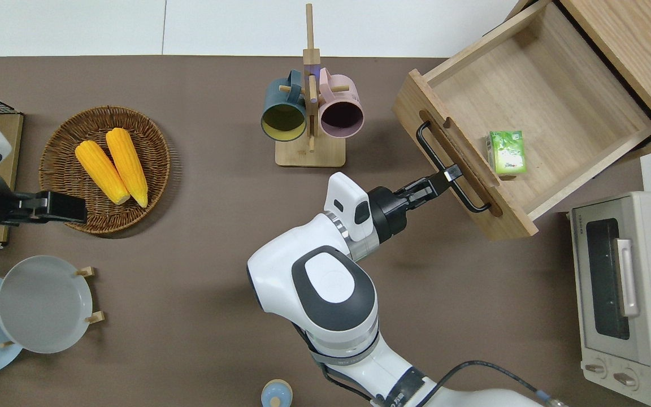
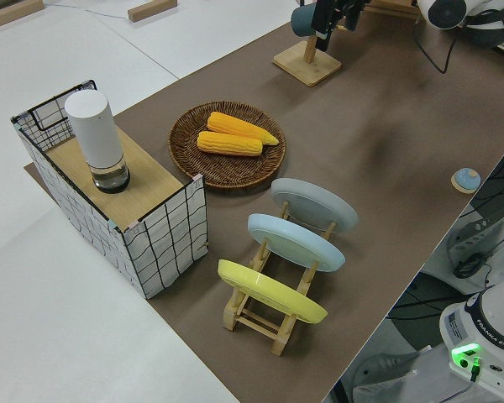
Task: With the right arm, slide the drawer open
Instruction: 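Pull the drawer handle toward the robot with the right gripper, then open the right gripper and release the drawer handle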
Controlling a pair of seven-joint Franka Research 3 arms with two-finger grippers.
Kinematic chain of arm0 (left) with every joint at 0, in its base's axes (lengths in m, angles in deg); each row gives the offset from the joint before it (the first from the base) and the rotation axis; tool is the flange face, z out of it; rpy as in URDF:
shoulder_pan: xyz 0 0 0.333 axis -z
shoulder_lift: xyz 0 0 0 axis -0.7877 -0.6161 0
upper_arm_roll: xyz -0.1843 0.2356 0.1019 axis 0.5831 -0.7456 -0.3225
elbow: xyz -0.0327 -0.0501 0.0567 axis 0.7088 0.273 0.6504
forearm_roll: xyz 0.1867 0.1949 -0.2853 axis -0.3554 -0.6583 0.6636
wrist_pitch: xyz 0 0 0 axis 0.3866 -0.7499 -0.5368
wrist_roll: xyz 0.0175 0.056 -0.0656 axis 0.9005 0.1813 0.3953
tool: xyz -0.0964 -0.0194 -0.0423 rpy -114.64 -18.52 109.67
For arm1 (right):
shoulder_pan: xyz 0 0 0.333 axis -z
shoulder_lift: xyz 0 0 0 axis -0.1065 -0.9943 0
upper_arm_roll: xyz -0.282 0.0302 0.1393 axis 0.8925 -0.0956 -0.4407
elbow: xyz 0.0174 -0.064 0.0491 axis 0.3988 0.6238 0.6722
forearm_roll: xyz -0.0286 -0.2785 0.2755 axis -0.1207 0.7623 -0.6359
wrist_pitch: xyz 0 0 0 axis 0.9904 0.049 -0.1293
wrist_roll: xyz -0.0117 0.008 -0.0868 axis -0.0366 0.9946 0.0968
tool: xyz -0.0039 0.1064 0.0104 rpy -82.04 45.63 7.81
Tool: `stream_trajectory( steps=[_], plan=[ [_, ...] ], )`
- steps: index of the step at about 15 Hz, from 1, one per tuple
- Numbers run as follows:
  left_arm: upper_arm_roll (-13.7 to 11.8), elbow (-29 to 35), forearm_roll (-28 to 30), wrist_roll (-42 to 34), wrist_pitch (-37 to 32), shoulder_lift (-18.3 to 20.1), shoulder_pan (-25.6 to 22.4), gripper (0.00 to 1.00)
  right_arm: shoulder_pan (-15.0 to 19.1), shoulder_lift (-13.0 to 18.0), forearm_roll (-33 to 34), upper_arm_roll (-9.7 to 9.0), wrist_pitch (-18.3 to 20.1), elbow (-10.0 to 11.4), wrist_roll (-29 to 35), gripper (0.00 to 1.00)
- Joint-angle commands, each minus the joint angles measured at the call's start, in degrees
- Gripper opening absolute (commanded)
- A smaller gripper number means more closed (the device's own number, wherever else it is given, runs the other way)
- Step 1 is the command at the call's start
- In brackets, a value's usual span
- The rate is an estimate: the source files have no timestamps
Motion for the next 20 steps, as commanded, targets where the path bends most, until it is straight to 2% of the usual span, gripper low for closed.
stream_trajectory(
  steps=[1,2,3,10,14,19,20],
  plan=[
    [-0.2,-0.1,-0.7,-0.1,-0.8,0.5,0.1,1.00,-1.1,0.1,-0.7,-1.72,2.8,-2.6,1.3,0.665],
    [-0.1,-0.1,-0.7,-0.1,-0.8,0.5,0.1,1.00,-1.0,0.1,-0.5,-1.72,2.8,-2.6,1.3,0.748],
    [-0.2,-0.1,-0.7,-0.1,-0.8,0.5,0.1,1.00,-1.0,0.1,-0.3,-1.72,2.7,-2.6,1.1,0.983],
    [-0.2,-0.1,-0.7,-0.1,-0.8,0.5,0.1,1.00,-1.3,0.1,-0.1,-1.71,2.8,-2.6,1.1,0.992],
    [-0.2,-0.1,-0.7,-0.1,-0.7,0.5,0.1,1.00,-2.2,0.4,-2.4,-1.80,2.3,-2.6,1.1,0.992],
    [-0.2,-0.1,-0.7,-0.1,-0.8,0.5,0.1,1.00,-2.2,2.0,-12.9,-1.72,-2.6,-5.4,1.1,0.992],
    [-0.2,-0.1,-0.7,-0.1,-0.7,0.5,0.1,1.00,-2.0,2.3,-14.9,-1.72,-3.4,-6.6,0.8,0.992]
  ],
)
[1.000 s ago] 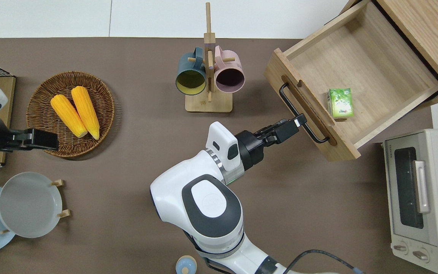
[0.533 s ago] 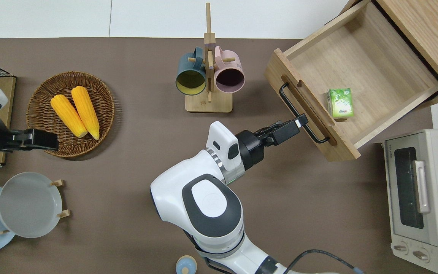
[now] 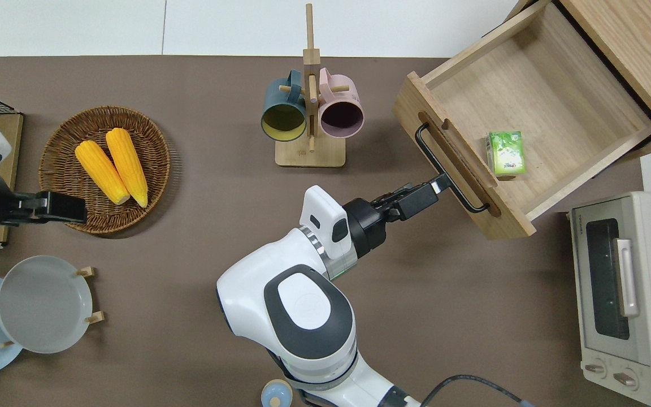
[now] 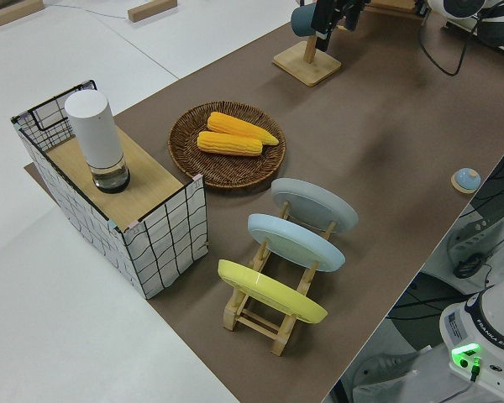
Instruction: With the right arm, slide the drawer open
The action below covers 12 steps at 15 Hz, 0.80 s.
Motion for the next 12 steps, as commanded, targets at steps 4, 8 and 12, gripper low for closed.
stream_trajectory(
  steps=[4,8,12],
  plan=[
    [-0.2,-0.1,-0.7,-0.1,-0.8,0.5,0.1,1.00,1.7,3.9,-13.7,0.64,-4.7,-6.0,-6.7,0.992],
    [-0.2,-0.1,-0.7,-0.1,-0.7,0.5,0.1,1.00,4.5,8.3,-25.5,4.85,-8.1,-9.1,-13.2,0.992],
    [-0.1,-0.1,-0.7,-0.1,-0.7,0.5,0.1,1.00,9.7,12.8,-36.3,5.91,-11.6,-8.5,-14.0,0.992]
  ],
)
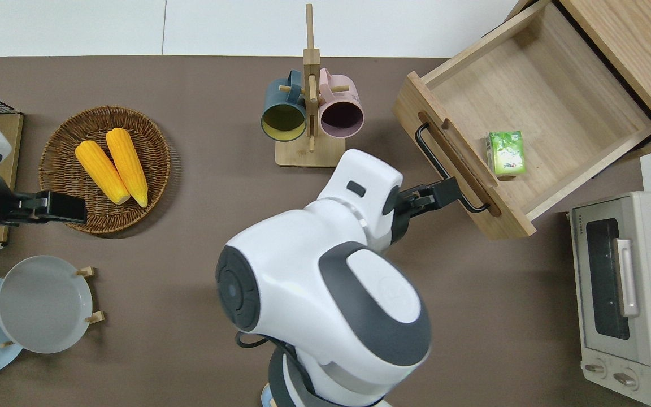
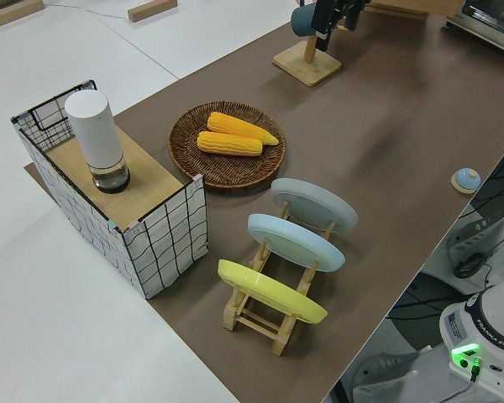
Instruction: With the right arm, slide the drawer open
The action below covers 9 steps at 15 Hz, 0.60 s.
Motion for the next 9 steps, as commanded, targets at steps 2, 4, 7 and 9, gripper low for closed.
stream_trajectory(
  steps=[2,4,7,9],
  plan=[
    [-0.2,-0.1,-0.7,-0.1,-0.7,0.5,0.1,1.00,6.0,6.7,-14.7,2.38,-4.6,1.1,-6.6,0.992],
    [-0.2,-0.1,-0.7,-0.1,-0.8,0.5,0.1,1.00,7.5,9.6,-21.3,5.54,-4.9,1.8,-11.8,0.992],
    [-0.2,-0.1,-0.7,-0.1,-0.7,0.5,0.1,1.00,9.6,13.3,-29.5,8.97,-7.0,4.7,-13.7,0.992],
    [-0.1,-0.2,-0.7,-0.1,-0.8,0.5,0.1,1.00,10.6,15.7,-35.2,11.61,-7.3,7.0,-17.3,0.992]
  ],
)
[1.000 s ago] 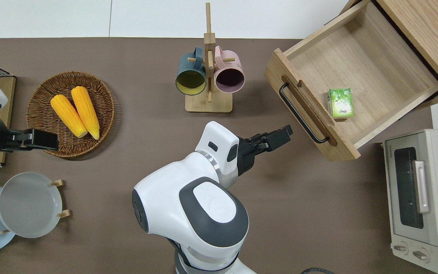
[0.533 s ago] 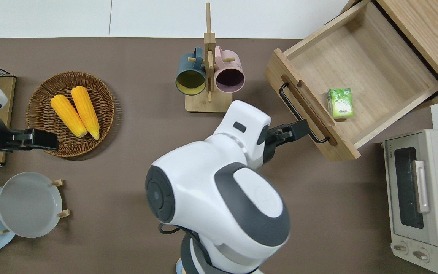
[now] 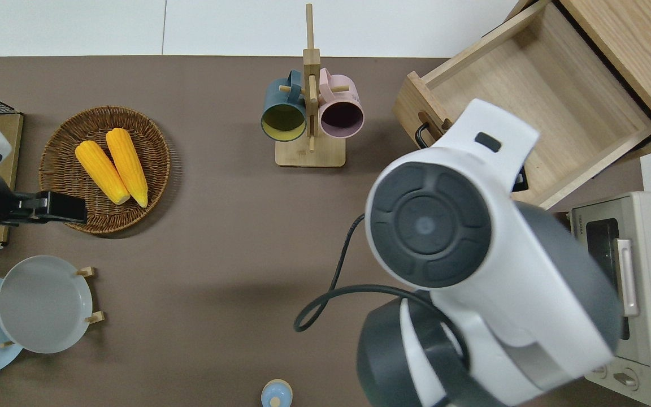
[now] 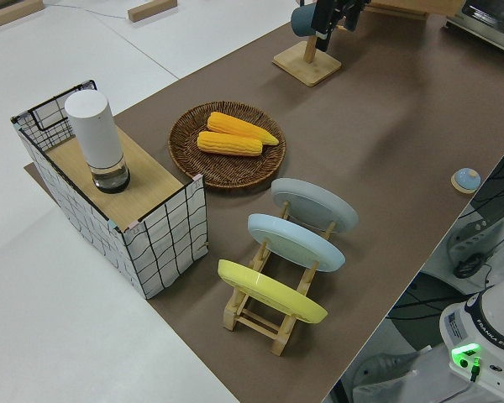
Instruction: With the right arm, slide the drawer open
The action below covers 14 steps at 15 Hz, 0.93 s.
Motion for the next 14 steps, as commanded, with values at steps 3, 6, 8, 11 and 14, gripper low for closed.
stream_trajectory(
  steps=[3,6,8,11,14],
  plan=[
    [-0.2,-0.1,-0.7,-0.1,-0.8,0.5,0.1,1.00,5.3,7.3,-11.9,4.10,-2.6,8.7,-10.9,0.992],
    [-0.2,-0.1,-0.7,-0.1,-0.8,0.5,0.1,1.00,8.7,7.6,-15.2,4.10,-2.6,9.2,-13.8,0.992],
    [-0.2,-0.1,-0.7,-0.1,-0.8,0.5,0.1,1.00,10.3,8.7,-17.4,4.18,-2.6,10.8,-14.5,0.992],
    [-0.2,-0.1,-0.7,-0.1,-0.8,0.5,0.1,1.00,12.1,9.1,-19.4,5.06,-2.5,11.7,-16.4,0.992],
    [-0.2,-0.1,-0.7,-0.1,-0.7,0.5,0.1,1.00,12.1,9.2,-22.5,7.16,-2.0,12.2,-17.8,0.992]
  ],
)
